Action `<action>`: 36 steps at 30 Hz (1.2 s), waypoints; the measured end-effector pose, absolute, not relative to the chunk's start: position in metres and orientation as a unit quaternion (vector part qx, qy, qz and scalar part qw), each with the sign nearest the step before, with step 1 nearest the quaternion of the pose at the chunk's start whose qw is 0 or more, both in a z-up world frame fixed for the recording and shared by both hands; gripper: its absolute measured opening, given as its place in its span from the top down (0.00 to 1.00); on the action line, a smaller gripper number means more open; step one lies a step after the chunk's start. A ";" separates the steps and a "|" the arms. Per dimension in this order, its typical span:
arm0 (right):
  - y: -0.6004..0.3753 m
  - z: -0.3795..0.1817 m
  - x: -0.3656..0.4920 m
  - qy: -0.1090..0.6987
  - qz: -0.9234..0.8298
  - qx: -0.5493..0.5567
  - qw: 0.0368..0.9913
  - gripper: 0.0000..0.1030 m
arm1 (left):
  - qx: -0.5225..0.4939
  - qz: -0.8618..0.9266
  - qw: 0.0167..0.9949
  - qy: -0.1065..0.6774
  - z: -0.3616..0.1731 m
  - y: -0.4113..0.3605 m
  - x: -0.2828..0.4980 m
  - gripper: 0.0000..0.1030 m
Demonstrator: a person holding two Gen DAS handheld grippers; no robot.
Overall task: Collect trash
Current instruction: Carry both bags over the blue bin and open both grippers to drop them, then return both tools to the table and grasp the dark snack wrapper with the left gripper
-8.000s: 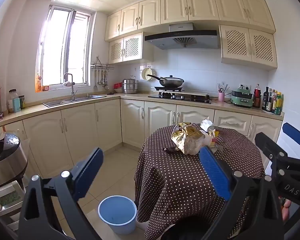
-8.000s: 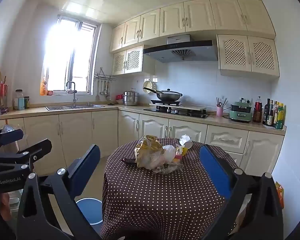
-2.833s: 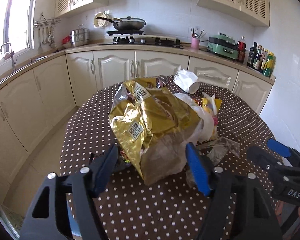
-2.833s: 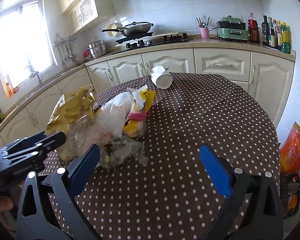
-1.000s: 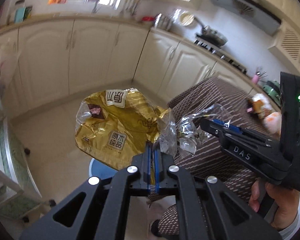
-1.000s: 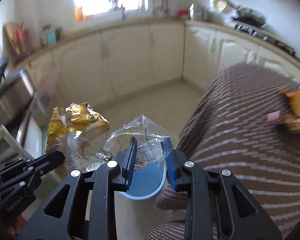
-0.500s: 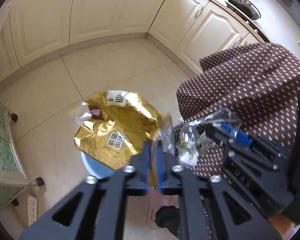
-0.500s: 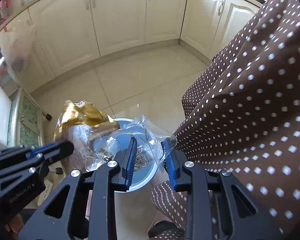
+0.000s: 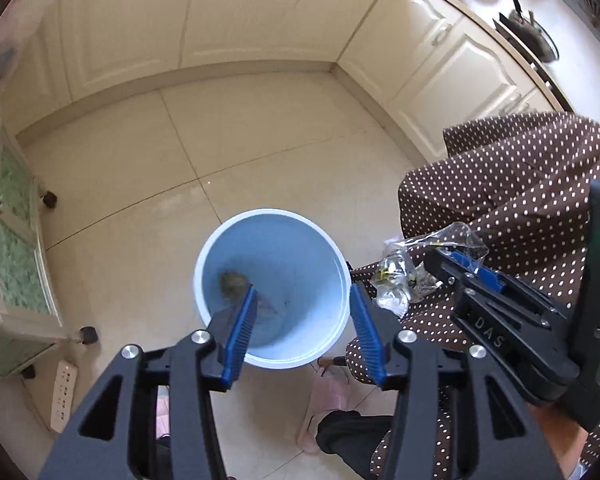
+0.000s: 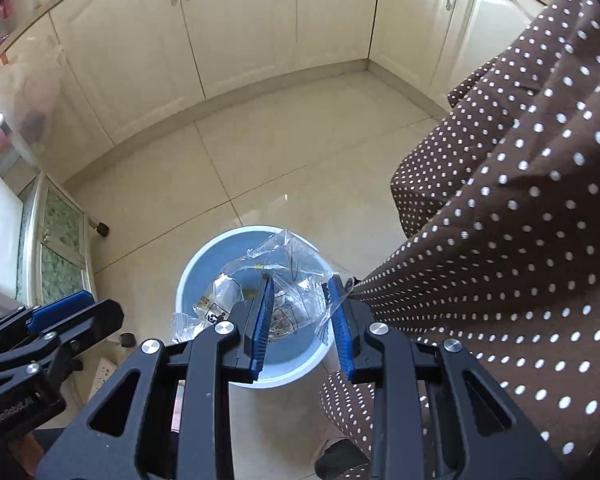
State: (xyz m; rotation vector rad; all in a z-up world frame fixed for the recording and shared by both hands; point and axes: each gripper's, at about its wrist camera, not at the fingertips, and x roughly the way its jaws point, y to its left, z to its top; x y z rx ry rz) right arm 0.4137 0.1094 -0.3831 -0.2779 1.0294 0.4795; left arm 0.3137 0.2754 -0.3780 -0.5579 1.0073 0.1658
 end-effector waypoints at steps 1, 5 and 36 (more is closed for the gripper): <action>0.109 -0.381 0.413 0.485 0.228 -0.130 0.834 0.74 | -0.266 0.081 0.836 0.473 -0.376 0.278 0.311 0.54; 0.114 -0.368 0.411 0.477 0.237 -0.123 0.837 0.71 | -0.269 0.089 0.841 0.462 -0.364 0.285 0.305 0.54; -0.097 -0.114 0.261 0.237 0.135 -0.037 0.961 0.43 | -0.142 -0.079 0.940 0.300 -0.126 0.100 0.231 0.43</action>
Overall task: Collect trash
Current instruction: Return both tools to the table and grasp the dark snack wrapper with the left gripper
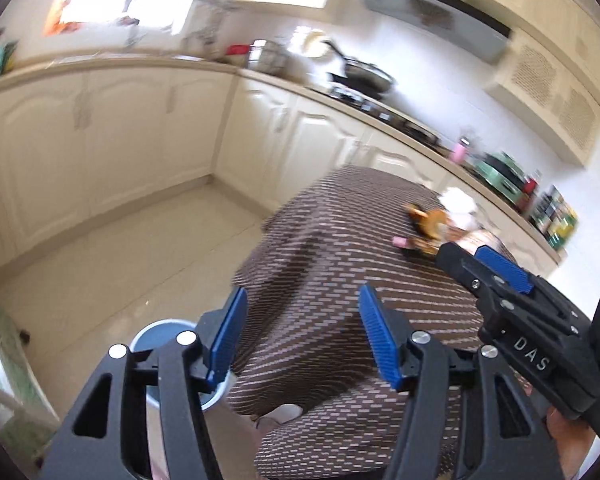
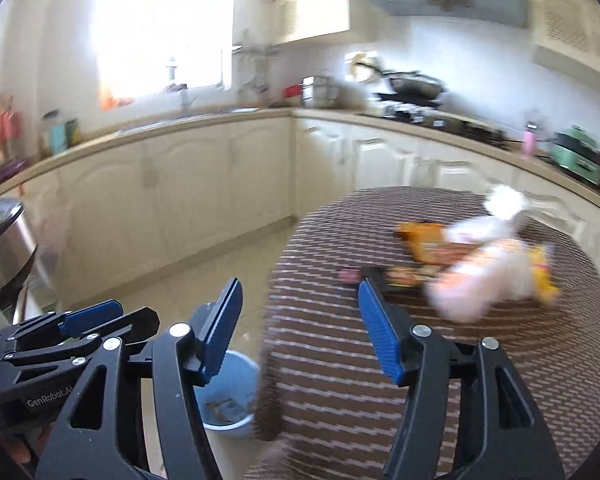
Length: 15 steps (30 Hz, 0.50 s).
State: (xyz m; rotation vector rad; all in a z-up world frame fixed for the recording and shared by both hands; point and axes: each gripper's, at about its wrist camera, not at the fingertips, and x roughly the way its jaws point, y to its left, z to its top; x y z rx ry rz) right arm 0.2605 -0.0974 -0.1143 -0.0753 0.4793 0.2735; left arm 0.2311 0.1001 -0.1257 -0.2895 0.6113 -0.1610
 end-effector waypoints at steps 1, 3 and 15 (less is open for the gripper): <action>-0.109 -0.113 0.260 0.236 0.126 -0.032 0.963 0.42 | -0.135 -0.086 0.941 0.298 -0.123 0.090 0.232 0.42; -0.139 -0.114 0.259 0.236 0.098 -0.020 0.967 0.41 | -0.109 -0.109 0.943 0.295 -0.115 0.061 0.236 0.41; -0.227 -0.139 0.282 0.283 0.029 0.060 0.957 0.30 | 0.051 -0.119 0.944 0.304 -0.132 -0.032 0.296 0.40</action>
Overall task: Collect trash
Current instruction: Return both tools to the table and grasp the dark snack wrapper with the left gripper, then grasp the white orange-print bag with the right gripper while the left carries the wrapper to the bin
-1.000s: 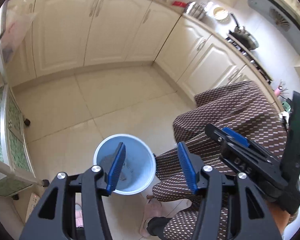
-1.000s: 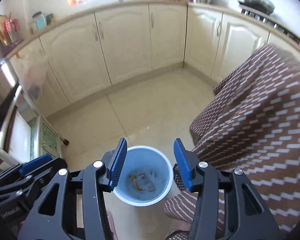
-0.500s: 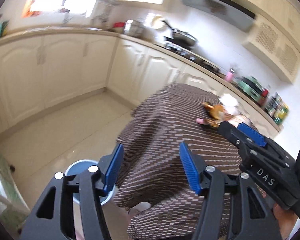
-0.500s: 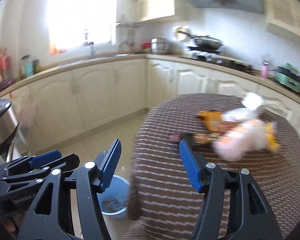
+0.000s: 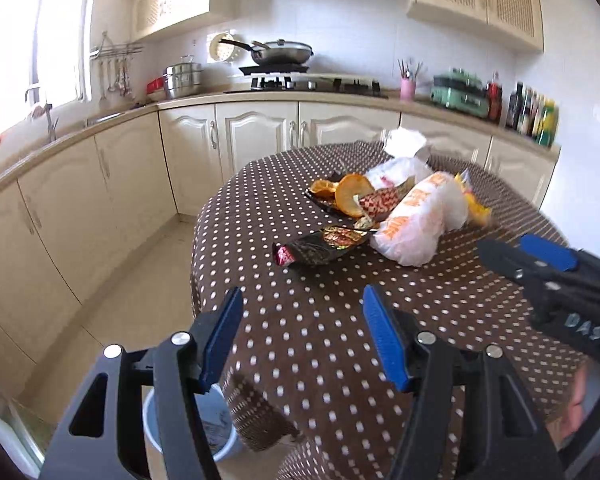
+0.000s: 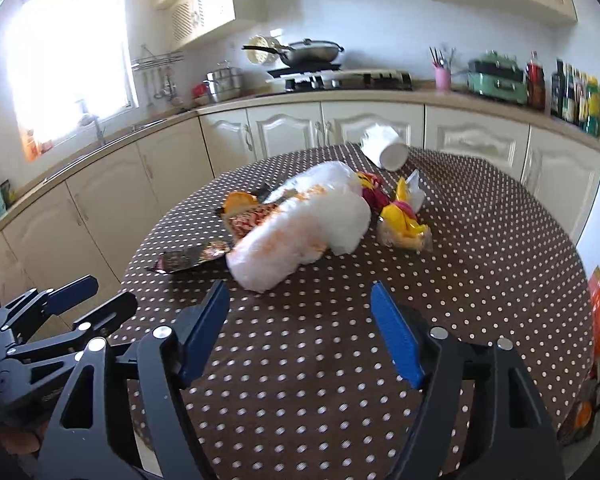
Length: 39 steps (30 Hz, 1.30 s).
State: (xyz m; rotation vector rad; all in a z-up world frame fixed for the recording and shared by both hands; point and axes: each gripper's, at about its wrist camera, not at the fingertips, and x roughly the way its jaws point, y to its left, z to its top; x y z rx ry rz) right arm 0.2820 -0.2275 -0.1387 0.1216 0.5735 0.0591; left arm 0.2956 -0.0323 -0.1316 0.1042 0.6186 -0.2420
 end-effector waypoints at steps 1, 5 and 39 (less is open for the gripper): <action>-0.231 -0.141 0.287 0.287 0.030 0.068 0.955 0.30 | 0.060 -0.116 0.943 0.305 -0.132 -0.035 0.299 0.40; -0.238 -0.143 0.297 0.301 0.031 0.094 0.948 0.27 | 0.120 -0.108 0.936 0.314 -0.136 -0.054 0.318 0.40; -0.218 -0.113 0.310 0.302 0.085 0.167 0.935 0.54 | -0.023 -0.202 0.928 0.311 -0.126 -0.019 0.320 1.00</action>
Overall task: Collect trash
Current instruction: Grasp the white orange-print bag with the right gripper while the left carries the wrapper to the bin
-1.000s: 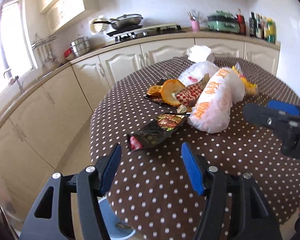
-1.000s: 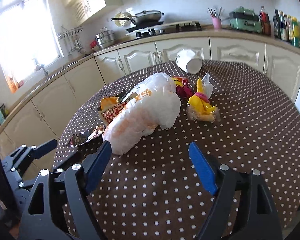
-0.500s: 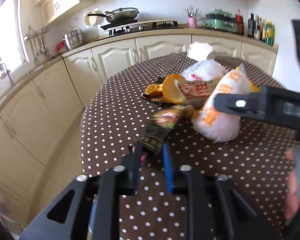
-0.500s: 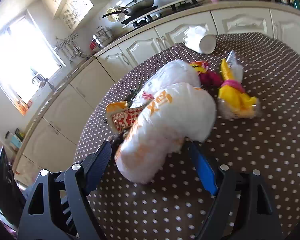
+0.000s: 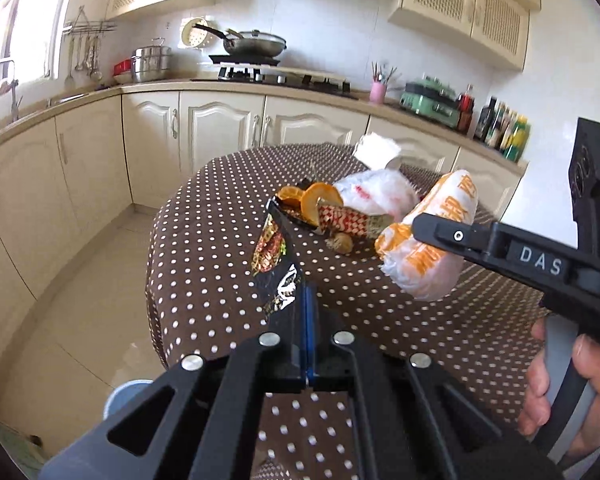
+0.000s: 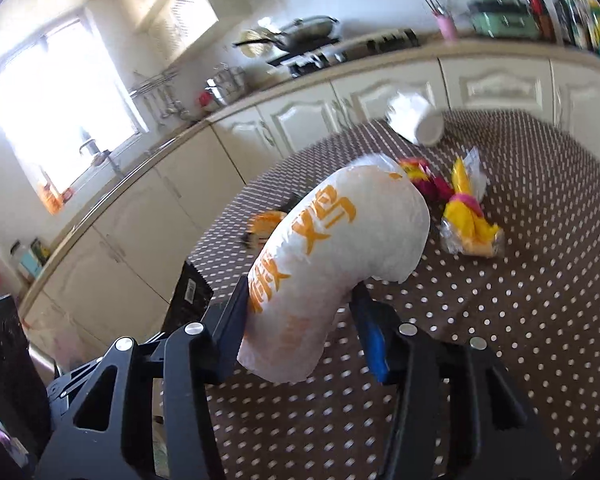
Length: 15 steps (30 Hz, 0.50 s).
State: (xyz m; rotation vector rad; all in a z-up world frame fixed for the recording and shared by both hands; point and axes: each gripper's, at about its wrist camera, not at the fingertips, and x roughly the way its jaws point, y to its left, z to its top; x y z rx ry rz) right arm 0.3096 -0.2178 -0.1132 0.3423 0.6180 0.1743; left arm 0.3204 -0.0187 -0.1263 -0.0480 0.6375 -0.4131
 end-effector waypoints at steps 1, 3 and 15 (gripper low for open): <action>-0.213 -0.110 0.307 0.298 0.090 0.161 0.937 0.54 | -0.030 -0.201 0.930 0.306 -0.125 -0.014 0.316 1.00; -0.201 -0.104 0.303 0.293 0.106 0.149 0.939 0.54 | -0.046 -0.199 0.933 0.296 -0.121 -0.002 0.307 1.00; -0.058 -0.136 0.305 0.341 0.232 0.039 0.910 0.54 | -0.126 -0.098 0.939 0.306 -0.151 0.120 0.256 1.00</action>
